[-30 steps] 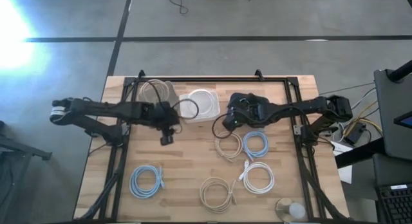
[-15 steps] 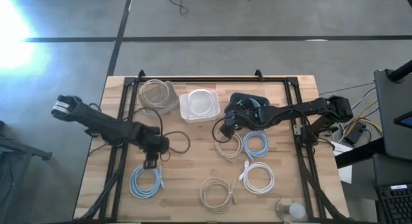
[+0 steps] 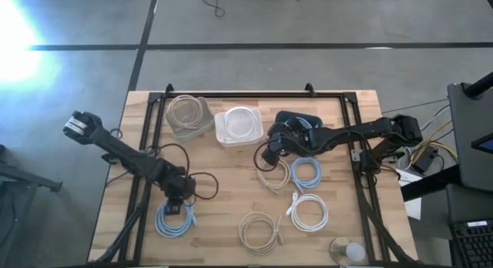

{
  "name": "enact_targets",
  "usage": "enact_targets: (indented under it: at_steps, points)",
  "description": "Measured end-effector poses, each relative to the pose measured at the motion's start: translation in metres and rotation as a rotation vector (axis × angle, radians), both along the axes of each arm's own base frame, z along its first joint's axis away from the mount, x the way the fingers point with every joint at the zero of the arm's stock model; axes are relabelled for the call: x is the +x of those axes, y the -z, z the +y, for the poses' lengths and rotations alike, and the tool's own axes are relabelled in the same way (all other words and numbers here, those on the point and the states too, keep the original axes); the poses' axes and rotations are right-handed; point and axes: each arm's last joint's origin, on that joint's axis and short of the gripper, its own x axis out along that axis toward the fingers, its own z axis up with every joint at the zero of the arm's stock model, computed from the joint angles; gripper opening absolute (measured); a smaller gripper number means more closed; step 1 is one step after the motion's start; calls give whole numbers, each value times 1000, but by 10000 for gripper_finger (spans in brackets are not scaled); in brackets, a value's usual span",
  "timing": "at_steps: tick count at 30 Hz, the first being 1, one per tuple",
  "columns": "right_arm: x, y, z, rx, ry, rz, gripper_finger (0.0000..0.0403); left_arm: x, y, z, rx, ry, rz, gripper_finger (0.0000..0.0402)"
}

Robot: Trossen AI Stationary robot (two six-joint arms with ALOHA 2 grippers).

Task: Sort HDMI cables
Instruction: Put the left light blue HDMI cable into the blue bin

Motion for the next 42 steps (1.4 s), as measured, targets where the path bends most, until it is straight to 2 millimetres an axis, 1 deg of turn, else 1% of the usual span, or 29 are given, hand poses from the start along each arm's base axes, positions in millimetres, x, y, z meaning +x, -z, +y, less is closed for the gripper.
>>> enact_targets:
  at_steps: [6,9,11,14,18,19,20,24,26,28,32,35,39,42]
  points:
    - [1,0,0,-1,-1,-7,173,-7,19,4,-10,-46,16,167]
    - [1,-1,0,-2,-1,-11,173,-10,24,5,-11,-35,13,165]
    - [1,-1,0,-3,-4,-10,173,-11,26,6,17,-25,7,156]
    - [1,-1,0,-4,-4,-13,173,-9,24,5,21,-9,-10,122]
    - [4,-3,1,15,-21,-54,173,-7,20,5,41,20,-38,45]
    - [6,-4,1,37,-42,-70,173,-3,18,4,52,19,-70,28]
    - [8,-5,2,66,-73,-91,173,0,14,3,75,9,-105,24]
    - [18,-11,7,133,-250,-192,173,10,0,5,255,-23,-223,32]
    - [21,-14,10,156,-337,-246,173,19,-15,5,363,-30,-310,42]
    - [24,-18,11,183,-388,-296,173,24,-29,6,494,-45,-371,45]
    - [26,-21,12,204,-416,-339,173,33,-57,10,745,-91,-482,36]
    - [26,-21,12,204,-418,-346,173,39,-74,12,883,-112,-543,28]
    - [28,-23,12,203,-425,-368,173,44,-87,18,995,-183,-584,30]
    - [28,-23,13,222,-455,-368,173,46,-89,23,1040,-207,-582,34]
